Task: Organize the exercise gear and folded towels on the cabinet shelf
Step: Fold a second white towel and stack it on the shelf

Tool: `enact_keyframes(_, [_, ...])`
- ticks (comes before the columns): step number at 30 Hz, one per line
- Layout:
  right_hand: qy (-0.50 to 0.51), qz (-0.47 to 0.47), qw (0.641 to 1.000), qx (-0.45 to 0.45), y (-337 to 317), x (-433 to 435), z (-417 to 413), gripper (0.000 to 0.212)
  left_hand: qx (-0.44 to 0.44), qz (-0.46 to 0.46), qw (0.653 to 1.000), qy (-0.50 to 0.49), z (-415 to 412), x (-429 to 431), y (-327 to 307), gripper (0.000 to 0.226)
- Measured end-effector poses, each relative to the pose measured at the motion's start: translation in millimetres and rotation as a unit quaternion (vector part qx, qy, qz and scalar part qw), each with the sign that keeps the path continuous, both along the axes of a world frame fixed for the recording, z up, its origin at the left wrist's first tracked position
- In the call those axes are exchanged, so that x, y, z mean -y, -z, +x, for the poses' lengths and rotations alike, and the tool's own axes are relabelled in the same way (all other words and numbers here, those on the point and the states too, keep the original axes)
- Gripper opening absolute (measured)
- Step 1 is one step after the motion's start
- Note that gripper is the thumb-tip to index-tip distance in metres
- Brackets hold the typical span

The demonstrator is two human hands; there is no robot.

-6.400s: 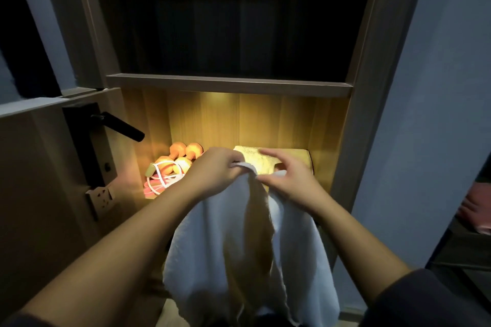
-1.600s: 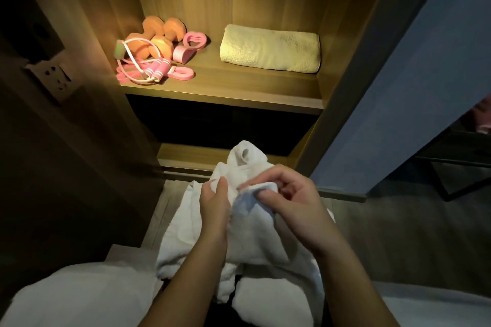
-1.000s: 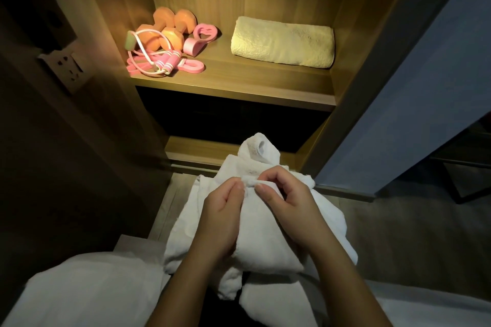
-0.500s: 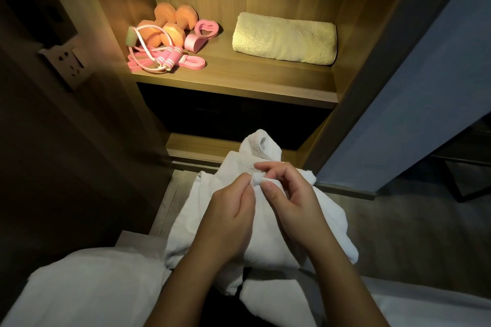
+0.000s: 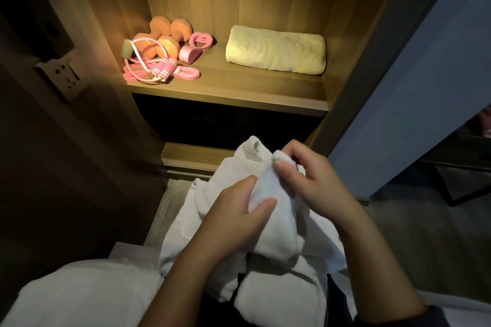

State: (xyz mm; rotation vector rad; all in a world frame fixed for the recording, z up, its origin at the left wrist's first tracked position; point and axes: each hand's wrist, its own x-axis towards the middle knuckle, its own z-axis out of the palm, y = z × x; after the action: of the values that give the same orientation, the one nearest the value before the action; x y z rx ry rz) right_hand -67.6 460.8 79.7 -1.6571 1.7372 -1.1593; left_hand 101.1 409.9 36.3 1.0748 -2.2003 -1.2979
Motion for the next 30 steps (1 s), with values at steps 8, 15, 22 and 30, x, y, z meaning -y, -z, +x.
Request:
enact_keyframes(8, [0.109,-0.135,0.984,-0.037,-50.9,34.0,-28.6,0.016,-0.004,-0.083,0.997,-0.01,8.1,39.4,-21.4,0.033])
enact_keyframes(15, [0.164,-0.133,0.977,-0.024,-69.9,39.0,-45.6,0.005,-0.098,-0.174,0.976,-0.089,-18.2,61.7,-37.8,0.019])
enact_keyframes(22, [0.037,-0.019,0.998,-0.05,-86.2,26.1,-41.0,0.042,-0.061,-0.24,0.969,-0.006,-41.4,91.1,-85.6,0.029])
enact_keyframes(30, [0.088,0.006,0.99,-0.114,-66.8,30.4,-54.6,0.018,0.007,-0.182,0.982,0.04,-39.5,101.7,-57.7,0.048])
